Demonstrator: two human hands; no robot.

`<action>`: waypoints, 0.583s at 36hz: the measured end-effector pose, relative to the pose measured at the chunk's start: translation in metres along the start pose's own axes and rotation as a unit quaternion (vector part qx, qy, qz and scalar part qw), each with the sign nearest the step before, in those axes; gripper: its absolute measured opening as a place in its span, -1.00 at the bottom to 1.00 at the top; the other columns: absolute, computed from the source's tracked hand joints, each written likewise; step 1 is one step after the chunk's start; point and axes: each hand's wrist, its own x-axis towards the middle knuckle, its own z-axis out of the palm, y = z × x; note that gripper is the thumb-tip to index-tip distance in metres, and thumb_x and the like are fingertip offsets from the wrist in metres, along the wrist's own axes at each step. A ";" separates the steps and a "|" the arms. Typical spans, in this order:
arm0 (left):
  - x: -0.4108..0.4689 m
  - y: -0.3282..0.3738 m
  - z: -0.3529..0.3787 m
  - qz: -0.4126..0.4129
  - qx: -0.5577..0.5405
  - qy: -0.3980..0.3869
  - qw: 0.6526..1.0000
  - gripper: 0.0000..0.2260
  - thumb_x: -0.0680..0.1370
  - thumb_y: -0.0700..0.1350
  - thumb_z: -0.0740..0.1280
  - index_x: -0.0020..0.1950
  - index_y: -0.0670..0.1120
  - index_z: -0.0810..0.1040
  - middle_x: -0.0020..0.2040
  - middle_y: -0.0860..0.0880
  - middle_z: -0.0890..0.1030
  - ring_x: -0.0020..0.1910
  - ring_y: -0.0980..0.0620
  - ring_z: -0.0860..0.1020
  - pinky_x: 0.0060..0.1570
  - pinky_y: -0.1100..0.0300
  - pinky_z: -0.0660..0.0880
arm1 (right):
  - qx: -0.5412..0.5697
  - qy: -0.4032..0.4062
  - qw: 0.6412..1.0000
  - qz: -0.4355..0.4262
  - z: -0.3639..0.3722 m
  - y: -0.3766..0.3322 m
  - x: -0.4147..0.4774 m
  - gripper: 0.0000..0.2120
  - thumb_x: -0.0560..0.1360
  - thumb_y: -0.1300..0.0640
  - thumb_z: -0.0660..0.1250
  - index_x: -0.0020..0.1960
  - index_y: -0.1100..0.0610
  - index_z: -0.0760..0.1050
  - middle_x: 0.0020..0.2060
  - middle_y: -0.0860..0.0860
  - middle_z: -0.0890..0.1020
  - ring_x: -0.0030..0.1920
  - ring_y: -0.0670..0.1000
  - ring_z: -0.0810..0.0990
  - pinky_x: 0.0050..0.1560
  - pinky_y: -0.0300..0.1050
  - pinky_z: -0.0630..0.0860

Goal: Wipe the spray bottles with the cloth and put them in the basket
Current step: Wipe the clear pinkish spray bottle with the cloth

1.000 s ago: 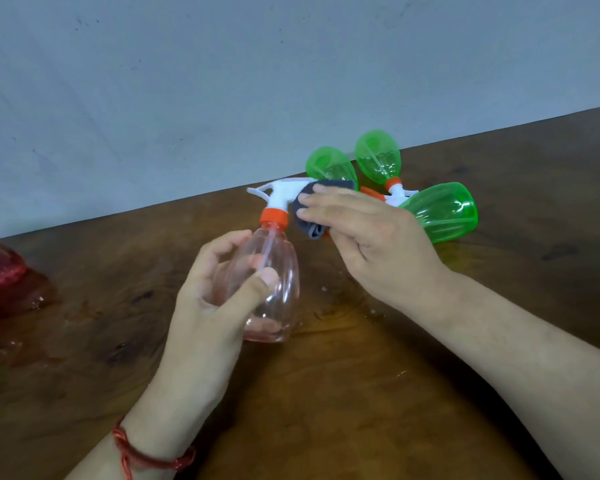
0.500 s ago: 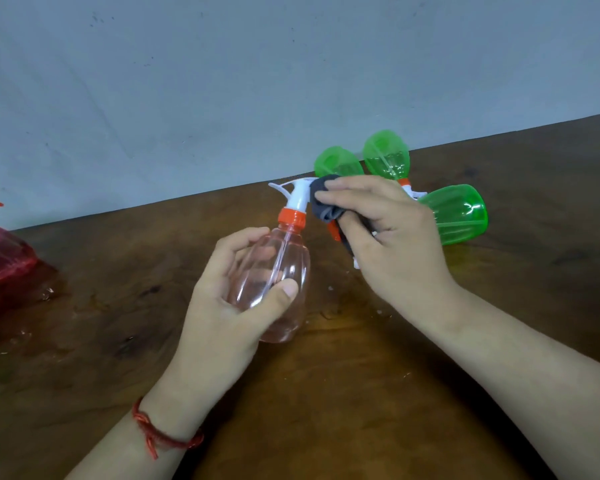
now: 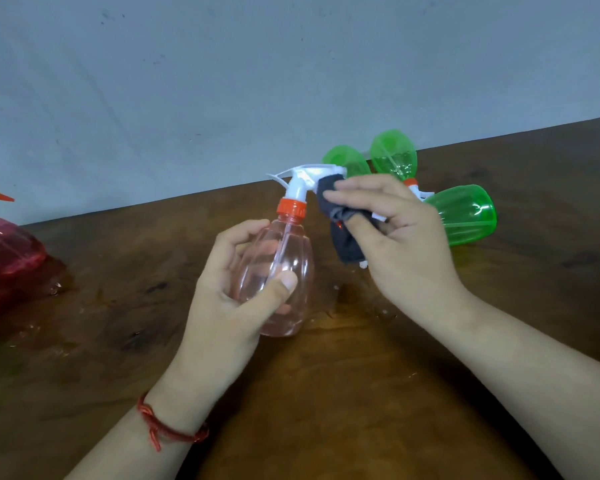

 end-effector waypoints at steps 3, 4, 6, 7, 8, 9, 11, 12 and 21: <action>0.001 -0.001 -0.005 -0.001 0.009 0.016 1.000 -0.46 0.49 0.05 0.53 0.45 0.10 0.51 0.38 -0.03 0.64 0.33 -0.16 0.64 0.23 -0.32 0.62 | -0.001 -0.043 0.999 0.022 0.003 0.007 -0.003 -0.60 0.56 0.47 0.35 0.09 0.02 0.76 0.12 -0.17 0.68 0.25 -0.12 0.64 0.28 -0.16 0.58; 0.002 -0.001 -0.008 -0.004 0.013 0.021 1.000 -0.46 0.48 0.06 0.53 0.45 0.11 0.51 0.39 -0.02 0.63 0.33 -0.17 0.64 0.23 -0.34 0.62 | 0.002 -0.052 0.998 0.026 0.003 0.007 -0.003 -0.60 0.55 0.49 0.35 0.07 0.04 0.76 0.10 -0.16 0.69 0.23 -0.11 0.65 0.26 -0.18 0.58; 0.004 0.000 -0.010 -0.002 0.024 0.026 0.999 -0.45 0.48 0.07 0.54 0.45 0.13 0.50 0.39 -0.03 0.62 0.32 -0.20 0.64 0.20 -0.36 0.63 | 0.011 -0.040 0.999 0.022 0.001 0.006 -0.001 -0.62 0.54 0.51 0.36 0.07 0.08 0.76 0.08 -0.11 0.72 0.19 -0.10 0.67 0.24 -0.19 0.58; 0.005 0.000 -0.010 0.002 0.034 0.025 0.999 -0.44 0.47 0.07 0.54 0.46 0.12 0.50 0.39 -0.05 0.62 0.32 -0.19 0.64 0.20 -0.33 0.64 | 0.012 -0.018 1.000 0.014 -0.001 0.004 0.000 -0.62 0.53 0.50 0.36 0.09 0.09 0.75 0.09 -0.09 0.73 0.19 -0.09 0.68 0.26 -0.17 0.58; 0.005 0.000 -0.009 0.005 0.043 0.022 0.999 -0.43 0.47 0.08 0.55 0.46 0.12 0.50 0.38 -0.05 0.62 0.33 -0.18 0.64 0.20 -0.28 0.65 | 0.010 0.011 1.000 0.005 -0.004 0.002 0.001 -0.63 0.54 0.49 0.37 0.13 0.09 0.74 0.11 -0.09 0.73 0.21 -0.08 0.68 0.30 -0.13 0.57; 0.005 0.000 -0.009 0.005 0.049 0.019 0.999 -0.42 0.47 0.08 0.55 0.46 0.12 0.49 0.38 -0.05 0.62 0.33 -0.17 0.64 0.21 -0.21 0.65 | 0.009 0.044 0.999 -0.004 -0.007 -0.001 0.003 -0.63 0.55 0.47 0.37 0.17 0.08 0.72 0.13 -0.09 0.72 0.24 -0.06 0.67 0.33 -0.11 0.56; 0.004 0.000 -0.007 0.011 0.062 0.007 0.998 -0.42 0.46 0.06 0.57 0.45 0.14 0.50 0.37 -0.04 0.63 0.34 -0.14 0.63 0.22 -0.01 0.64 | 0.001 0.109 0.994 -0.022 -0.014 -0.003 0.007 -0.67 0.58 0.41 0.38 0.22 0.08 0.69 0.17 -0.11 0.70 0.27 -0.05 0.66 0.36 -0.09 0.55; 0.002 0.000 -0.006 0.014 0.069 -0.001 0.998 -0.42 0.45 0.04 0.58 0.45 0.14 0.51 0.36 -0.02 0.63 0.33 -0.13 0.64 0.21 0.09 0.63 | -0.014 0.132 0.991 -0.032 -0.017 -0.003 0.009 -0.70 0.59 0.38 0.40 0.22 0.08 0.68 0.17 -0.10 0.68 0.27 -0.04 0.65 0.35 -0.09 0.55; -0.005 0.004 0.011 0.002 0.102 -0.052 0.993 -0.45 0.47 -0.01 0.57 0.43 0.20 0.50 0.33 0.12 0.64 0.32 -0.01 0.64 0.17 0.27 0.61 | -0.125 -0.014 0.986 -0.111 -0.002 0.004 0.002 -0.73 0.56 0.33 0.47 0.20 0.09 0.73 0.11 -0.06 0.70 0.18 -0.05 0.64 0.19 -0.05 0.59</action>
